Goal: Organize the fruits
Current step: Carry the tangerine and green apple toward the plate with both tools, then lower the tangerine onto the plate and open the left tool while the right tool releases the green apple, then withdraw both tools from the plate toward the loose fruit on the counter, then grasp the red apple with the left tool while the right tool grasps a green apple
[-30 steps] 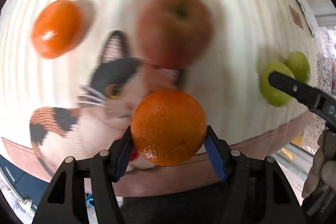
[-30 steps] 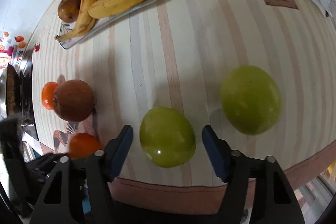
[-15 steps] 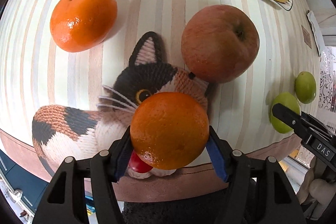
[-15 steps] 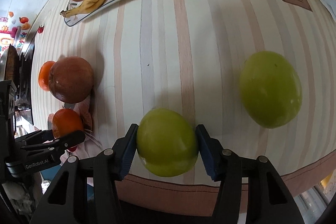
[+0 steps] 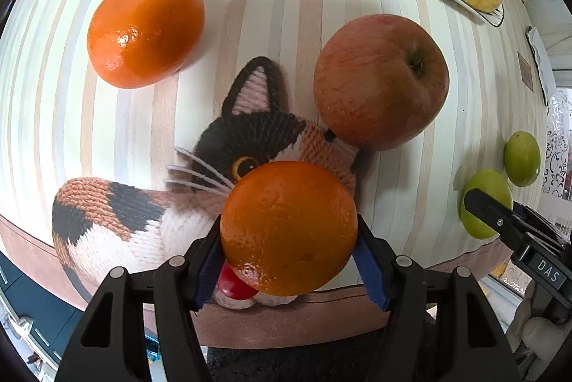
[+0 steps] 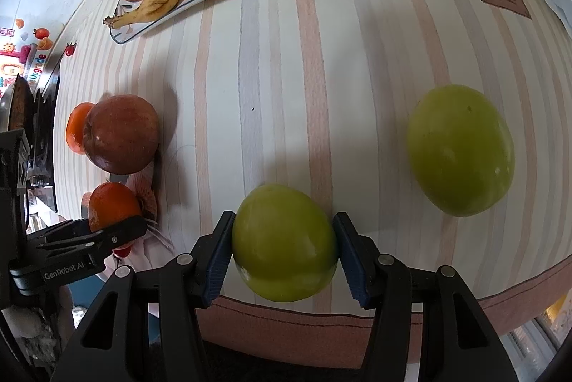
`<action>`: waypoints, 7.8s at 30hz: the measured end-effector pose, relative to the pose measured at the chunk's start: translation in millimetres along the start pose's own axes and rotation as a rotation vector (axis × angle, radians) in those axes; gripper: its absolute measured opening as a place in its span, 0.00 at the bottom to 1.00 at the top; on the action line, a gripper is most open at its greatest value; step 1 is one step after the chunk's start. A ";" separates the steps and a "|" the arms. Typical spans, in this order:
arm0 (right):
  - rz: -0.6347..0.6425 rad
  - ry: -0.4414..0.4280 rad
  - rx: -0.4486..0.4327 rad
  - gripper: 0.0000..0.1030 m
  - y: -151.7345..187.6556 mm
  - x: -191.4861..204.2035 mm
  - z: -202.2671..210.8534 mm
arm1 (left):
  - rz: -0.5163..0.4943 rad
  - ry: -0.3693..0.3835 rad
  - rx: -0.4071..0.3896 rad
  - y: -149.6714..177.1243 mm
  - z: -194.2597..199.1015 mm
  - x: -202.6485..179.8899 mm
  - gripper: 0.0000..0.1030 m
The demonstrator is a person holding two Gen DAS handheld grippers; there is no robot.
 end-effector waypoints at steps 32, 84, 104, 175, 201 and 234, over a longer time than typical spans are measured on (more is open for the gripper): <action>0.041 -0.013 0.004 0.56 -3.2 13.8 -5.2 | 0.020 -0.007 -0.047 -7.6 12.5 11.9 0.60; 0.216 0.019 -0.113 0.58 -308.7 115.3 34.4 | 0.062 0.041 -0.116 -201.9 66.6 -14.0 0.63; 0.288 0.102 -0.218 0.52 -297.5 108.3 59.4 | 0.043 0.069 -0.182 -207.9 96.5 -9.8 0.84; 0.192 -0.046 -0.303 0.81 -229.3 105.5 106.1 | 0.016 -0.165 -0.391 -194.2 133.0 -15.0 0.84; 0.132 0.175 -0.575 0.93 -27.5 65.2 237.2 | -0.065 -0.133 -0.577 -16.0 211.1 -36.9 0.84; -0.196 0.040 -0.201 0.79 -32.5 -87.0 57.2 | -0.025 -0.088 -0.145 -73.2 33.4 -43.0 0.84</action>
Point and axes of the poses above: each gripper's, at about its wrist camera, not at the fingertips, and z roughly against the way its jaws point, x to its left, y to its underside, the point moved 5 cm from there along -z, roughly the way its jaws point, and after that the axes turned 1 degree about -y, right-handed, at the moved point
